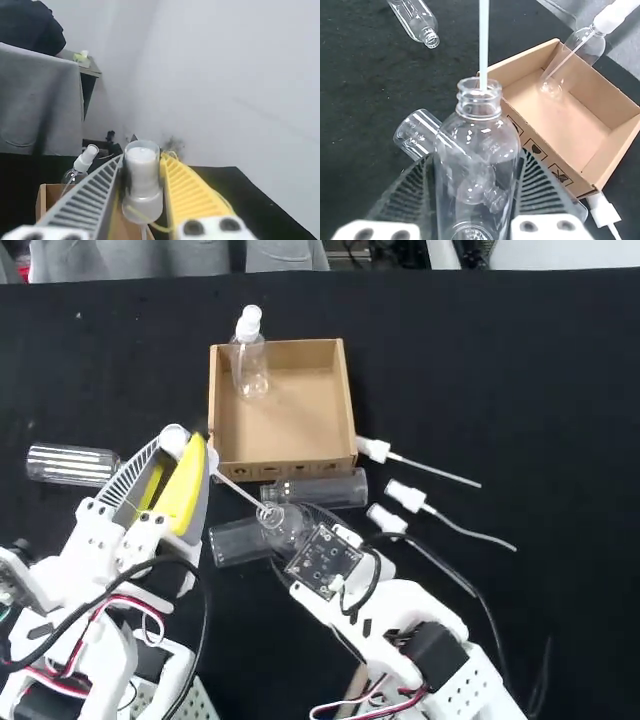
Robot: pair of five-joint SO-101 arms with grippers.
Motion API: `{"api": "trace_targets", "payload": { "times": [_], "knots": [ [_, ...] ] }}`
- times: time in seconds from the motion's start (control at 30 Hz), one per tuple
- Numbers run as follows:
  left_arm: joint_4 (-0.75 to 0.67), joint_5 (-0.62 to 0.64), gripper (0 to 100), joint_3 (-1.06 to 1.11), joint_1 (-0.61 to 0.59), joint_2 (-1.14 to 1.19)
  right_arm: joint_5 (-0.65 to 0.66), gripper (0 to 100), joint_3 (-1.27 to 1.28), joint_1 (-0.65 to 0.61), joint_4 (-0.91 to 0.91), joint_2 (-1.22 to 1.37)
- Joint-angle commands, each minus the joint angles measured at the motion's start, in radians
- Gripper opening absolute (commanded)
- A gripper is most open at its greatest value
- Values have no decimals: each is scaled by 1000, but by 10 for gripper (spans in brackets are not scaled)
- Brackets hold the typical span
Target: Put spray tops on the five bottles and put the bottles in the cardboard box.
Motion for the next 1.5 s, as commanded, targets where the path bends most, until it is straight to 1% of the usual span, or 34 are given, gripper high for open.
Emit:
{"api": "trace_targets", "payload": {
  "times": [0.0, 0.23, 0.3, 0.4, 0.53, 0.9, 1.0, 1.2, 1.37, 1.47],
  "knots": [
    [2, -8, 29, 10, 13, 5, -2, 82, -10, -17, -32, -24],
    [-3, -41, 29, 45, 41, 0, -3, 82, -12, -17, -32, -24],
    [0, -43, 29, 47, 59, 0, -25, 82, -10, -17, -46, -24],
    [0, -43, 29, 47, 65, 6, -55, 82, -10, 17, -60, -24],
    [-6, -58, 29, 84, 65, 2, -57, 82, -13, 43, -60, -24],
    [-8, -77, 29, 134, 68, 3, -57, 82, -13, 46, -61, -24],
    [-9, -78, 29, 142, 116, 8, -57, 82, -13, 46, -63, -24],
    [-72, -78, 29, 206, 130, 8, -58, 82, -12, 46, -75, -24],
    [-72, -78, 29, 220, 136, 8, -58, 82, -13, 46, -75, -24],
    [-66, -78, 30, 223, 136, 8, -97, 84, -13, 46, -77, -24]
  ]
}}
